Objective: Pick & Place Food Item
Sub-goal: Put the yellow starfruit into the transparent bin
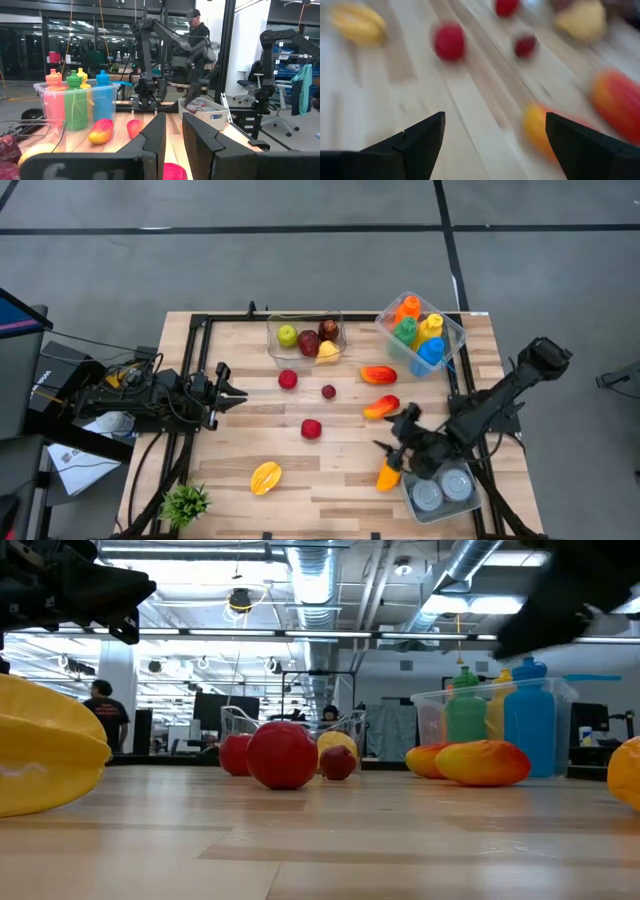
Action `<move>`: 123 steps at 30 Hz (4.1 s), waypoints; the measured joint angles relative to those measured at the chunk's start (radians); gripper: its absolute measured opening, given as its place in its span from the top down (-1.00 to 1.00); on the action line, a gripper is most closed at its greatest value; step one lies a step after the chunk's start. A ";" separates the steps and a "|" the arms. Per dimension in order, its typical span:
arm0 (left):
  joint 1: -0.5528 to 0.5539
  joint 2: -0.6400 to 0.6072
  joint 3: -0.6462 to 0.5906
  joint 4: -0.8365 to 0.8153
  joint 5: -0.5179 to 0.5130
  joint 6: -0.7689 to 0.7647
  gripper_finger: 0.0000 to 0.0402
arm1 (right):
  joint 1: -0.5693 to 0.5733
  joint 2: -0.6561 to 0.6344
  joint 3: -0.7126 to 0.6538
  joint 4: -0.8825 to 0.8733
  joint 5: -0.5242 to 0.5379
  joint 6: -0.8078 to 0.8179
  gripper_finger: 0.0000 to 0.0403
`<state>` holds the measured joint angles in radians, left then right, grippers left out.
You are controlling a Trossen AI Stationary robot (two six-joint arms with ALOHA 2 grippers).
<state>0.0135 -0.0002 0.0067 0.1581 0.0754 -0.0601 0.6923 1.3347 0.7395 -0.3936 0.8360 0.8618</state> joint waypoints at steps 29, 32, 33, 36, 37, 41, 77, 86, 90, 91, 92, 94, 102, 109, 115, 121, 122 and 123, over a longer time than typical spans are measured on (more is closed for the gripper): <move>0.000 0.000 0.000 0.000 0.000 0.000 0.73 | -0.392 0.895 0.814 0.772 -0.748 -1.054 -0.65; 0.000 0.000 0.000 0.000 0.000 0.000 0.73 | -0.421 0.979 0.942 0.663 -0.791 -1.042 -0.65; 0.000 0.000 0.000 0.000 0.000 0.000 0.73 | -0.429 1.005 0.979 0.630 -0.811 -1.035 -0.65; 0.000 0.000 0.000 0.000 0.000 0.000 0.73 | -0.445 1.071 1.070 0.555 -0.884 -1.007 -0.65; 0.000 0.000 0.000 0.000 0.000 0.000 0.73 | -0.447 1.088 1.092 0.536 -0.911 -1.000 -0.64; 0.000 0.000 0.000 0.000 0.000 0.000 0.73 | -0.445 1.136 1.143 0.524 -1.018 -0.993 -0.59; 0.000 0.000 0.000 0.000 0.000 0.000 0.73 | -0.440 1.160 1.153 0.480 -1.072 -0.966 0.73; 0.000 0.000 0.000 0.000 0.000 0.000 0.73 | -0.437 1.138 1.152 0.495 -1.072 -0.960 0.90; 0.000 0.000 0.000 0.001 0.000 0.000 0.73 | -0.431 1.072 1.152 0.453 -1.112 -0.932 0.96; 0.000 0.000 0.000 0.001 0.000 0.000 0.73 | -0.427 1.048 1.152 0.439 -1.137 -0.932 0.97; 0.000 0.000 0.000 0.001 0.000 0.000 0.73 | -0.422 1.022 1.153 0.431 -1.157 -0.932 0.97; 0.000 0.000 0.000 0.005 0.000 0.000 0.73 | -0.406 0.955 1.153 0.366 -1.165 -0.944 0.95; 0.000 0.000 0.000 0.018 0.000 0.000 0.73 | -0.329 0.664 1.153 0.169 -1.143 -1.072 0.95; 0.000 0.000 0.000 0.018 0.000 0.000 0.73 | -0.240 0.431 1.154 0.050 -0.934 -1.157 0.95; 0.000 0.000 0.000 0.018 0.000 0.000 0.73 | -0.169 0.327 1.154 -0.030 -0.778 -1.184 0.95; 0.000 0.000 0.000 0.019 0.000 0.000 0.73 | -0.092 0.298 1.153 -0.057 -0.659 -1.179 0.94; 0.000 0.000 0.000 0.019 0.000 0.000 0.73 | -0.077 0.297 1.153 -0.054 -0.650 -1.180 0.94; 0.000 0.000 0.000 0.019 0.000 0.000 0.73 | -0.060 0.298 1.153 -0.054 -0.648 -1.183 0.94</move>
<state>0.0135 -0.0002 0.0067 0.1768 0.0754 -0.0602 0.6326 1.6322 1.8923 -0.4477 0.1877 -0.3216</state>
